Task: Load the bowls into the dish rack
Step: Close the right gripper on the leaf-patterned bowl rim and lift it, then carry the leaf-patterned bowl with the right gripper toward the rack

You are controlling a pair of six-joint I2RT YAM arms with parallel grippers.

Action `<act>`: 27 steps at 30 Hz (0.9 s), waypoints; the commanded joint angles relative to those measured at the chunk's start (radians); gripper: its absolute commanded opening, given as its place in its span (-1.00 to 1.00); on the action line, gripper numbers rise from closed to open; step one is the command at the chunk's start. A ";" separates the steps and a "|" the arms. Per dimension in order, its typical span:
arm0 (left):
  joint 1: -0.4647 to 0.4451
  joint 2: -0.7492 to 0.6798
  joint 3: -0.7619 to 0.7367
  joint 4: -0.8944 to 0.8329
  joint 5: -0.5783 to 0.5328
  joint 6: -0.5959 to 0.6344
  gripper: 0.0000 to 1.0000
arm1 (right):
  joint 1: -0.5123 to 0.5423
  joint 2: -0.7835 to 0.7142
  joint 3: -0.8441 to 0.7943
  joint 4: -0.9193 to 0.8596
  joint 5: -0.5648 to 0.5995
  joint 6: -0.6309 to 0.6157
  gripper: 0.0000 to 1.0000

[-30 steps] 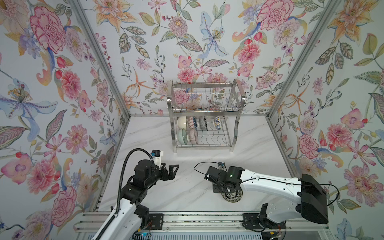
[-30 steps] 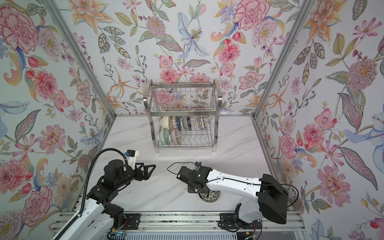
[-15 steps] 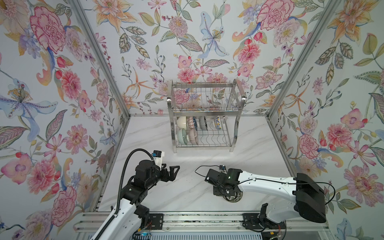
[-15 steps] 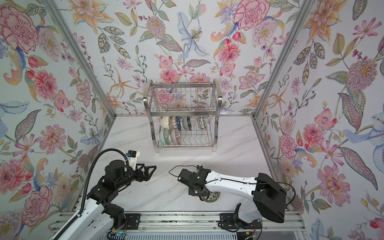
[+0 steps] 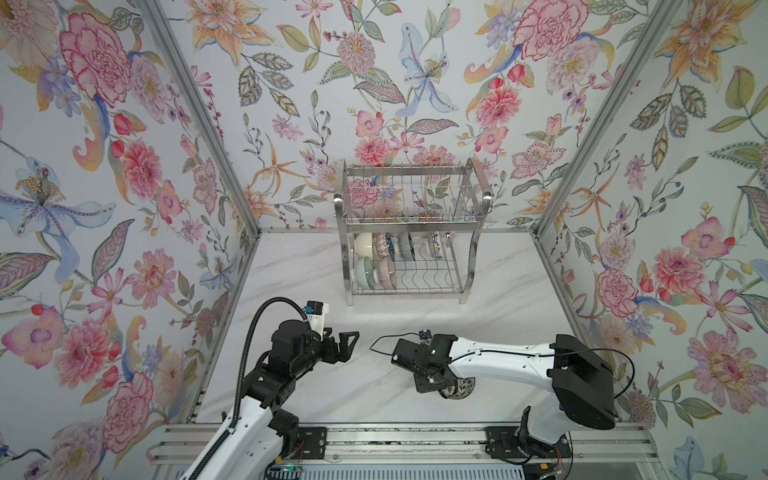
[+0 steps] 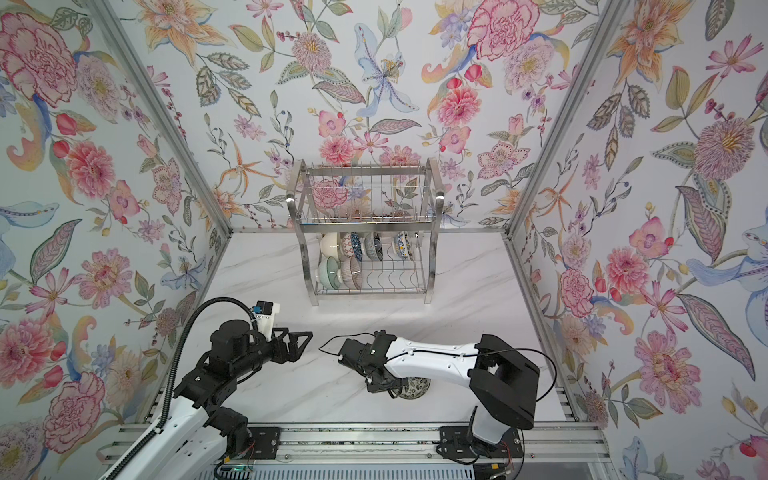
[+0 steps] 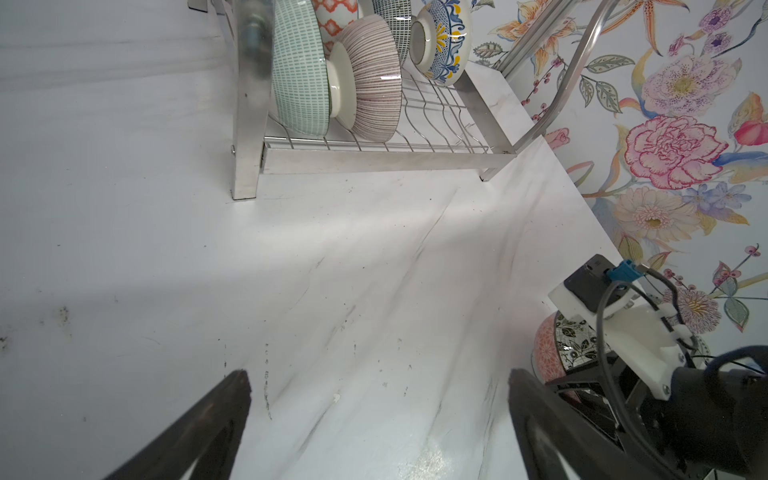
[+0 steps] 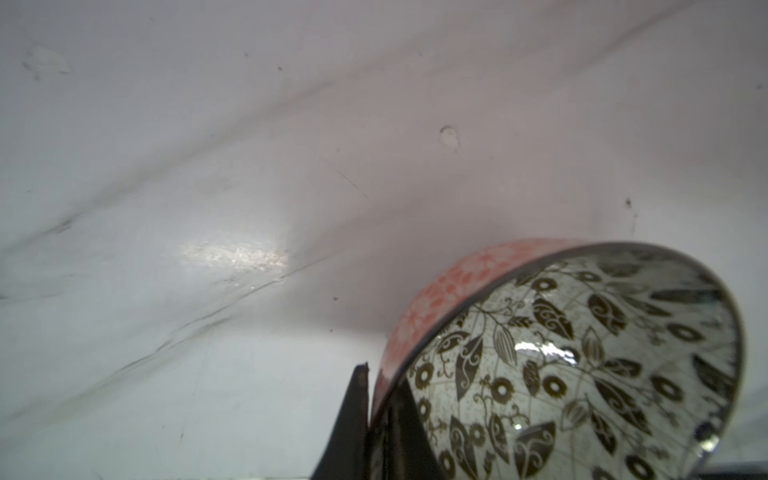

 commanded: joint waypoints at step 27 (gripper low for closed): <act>-0.014 -0.003 0.016 0.013 -0.012 0.026 0.98 | -0.192 -0.088 0.049 0.523 -0.020 -0.525 -1.00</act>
